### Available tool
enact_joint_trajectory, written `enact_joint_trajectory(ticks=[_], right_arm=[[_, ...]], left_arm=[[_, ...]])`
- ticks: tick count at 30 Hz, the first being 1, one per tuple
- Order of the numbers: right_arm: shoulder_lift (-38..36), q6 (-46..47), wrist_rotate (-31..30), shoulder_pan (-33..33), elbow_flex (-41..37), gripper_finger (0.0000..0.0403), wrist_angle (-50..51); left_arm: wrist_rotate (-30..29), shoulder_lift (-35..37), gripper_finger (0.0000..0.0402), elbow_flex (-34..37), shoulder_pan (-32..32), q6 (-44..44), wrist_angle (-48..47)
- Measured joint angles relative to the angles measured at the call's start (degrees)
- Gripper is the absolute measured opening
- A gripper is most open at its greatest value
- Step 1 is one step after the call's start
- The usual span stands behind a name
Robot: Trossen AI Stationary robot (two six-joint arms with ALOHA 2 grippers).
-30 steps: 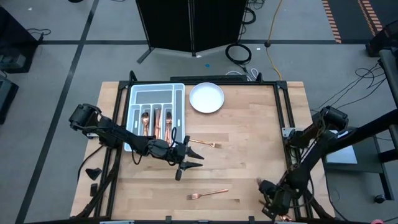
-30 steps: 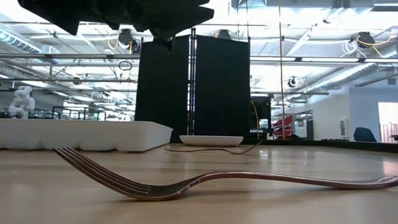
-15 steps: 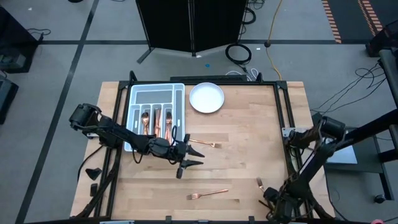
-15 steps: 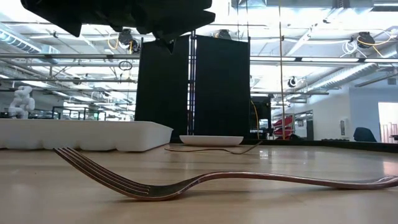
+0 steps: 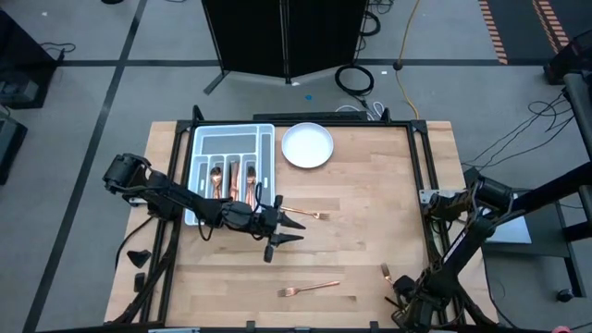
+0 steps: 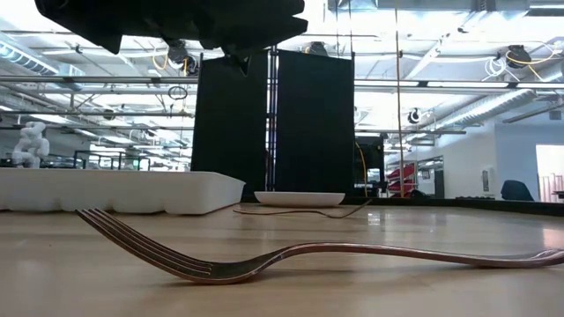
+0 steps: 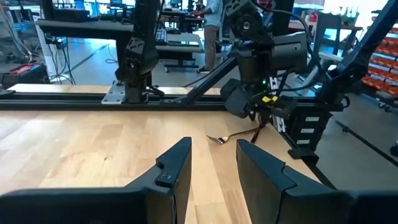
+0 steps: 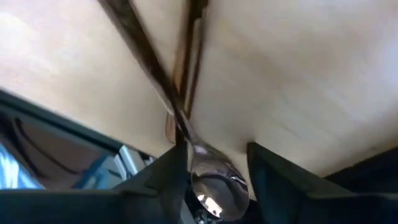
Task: Sort silverware
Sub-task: Put the spoon on the silverware tray
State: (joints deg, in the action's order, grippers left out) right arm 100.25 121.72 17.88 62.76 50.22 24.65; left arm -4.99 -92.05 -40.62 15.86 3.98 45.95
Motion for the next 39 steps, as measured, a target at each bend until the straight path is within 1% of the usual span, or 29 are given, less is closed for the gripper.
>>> enact_joint_trajectory(ticks=[4, 8, 10, 15, 20, 24, 29, 32, 39], right_arm=[[0.0, 1.9, -2.3, 0.1, 0.1, 0.0093, 1.9], [0.0, 1.6, -3.4, -0.4, 0.1, 0.0023, 3.0], [0.0, 0.7, -3.6, -1.0, 0.1, 0.0008, 3.9], [0.0, -2.7, -2.8, -3.5, 0.1, 0.0016, 6.2], [-0.9, -8.3, -2.8, -5.9, -0.1, 0.0004, 8.4], [-3.3, -11.2, -5.5, -7.4, -0.3, 0.0004, 11.5], [-6.8, -13.5, -13.6, -8.5, -0.6, 0.0001, 15.2], [-9.2, -14.6, -16.7, -9.3, -0.6, 0.0001, 15.8], [-10.6, -18.5, -17.0, -11.0, -0.5, 0.0001, 16.3]], left_arm=[[0.0, 0.0, 0.0121, 0.0, 0.0, -0.3, -0.1], [0.0, 0.0, 0.0121, 0.0, 0.0, -0.3, -0.1], [0.0, 0.0, 0.0121, 0.0, 0.0, -0.3, -0.1], [0.0, 0.0, 0.0121, 0.0, 0.0, -0.4, -0.2], [0.3, 0.0, 0.0121, 0.0, 0.0, -0.3, -0.2], [0.3, 0.0, 0.0121, 0.0, 0.0, -0.3, -0.2], [0.3, 0.0, 0.0121, 0.0, 0.0, -0.3, -0.2], [0.3, 0.0, 0.0121, 0.0, 0.0, -0.3, -0.2], [0.3, 0.0, 0.0121, 0.0, 0.0, 0.1, -0.1]])
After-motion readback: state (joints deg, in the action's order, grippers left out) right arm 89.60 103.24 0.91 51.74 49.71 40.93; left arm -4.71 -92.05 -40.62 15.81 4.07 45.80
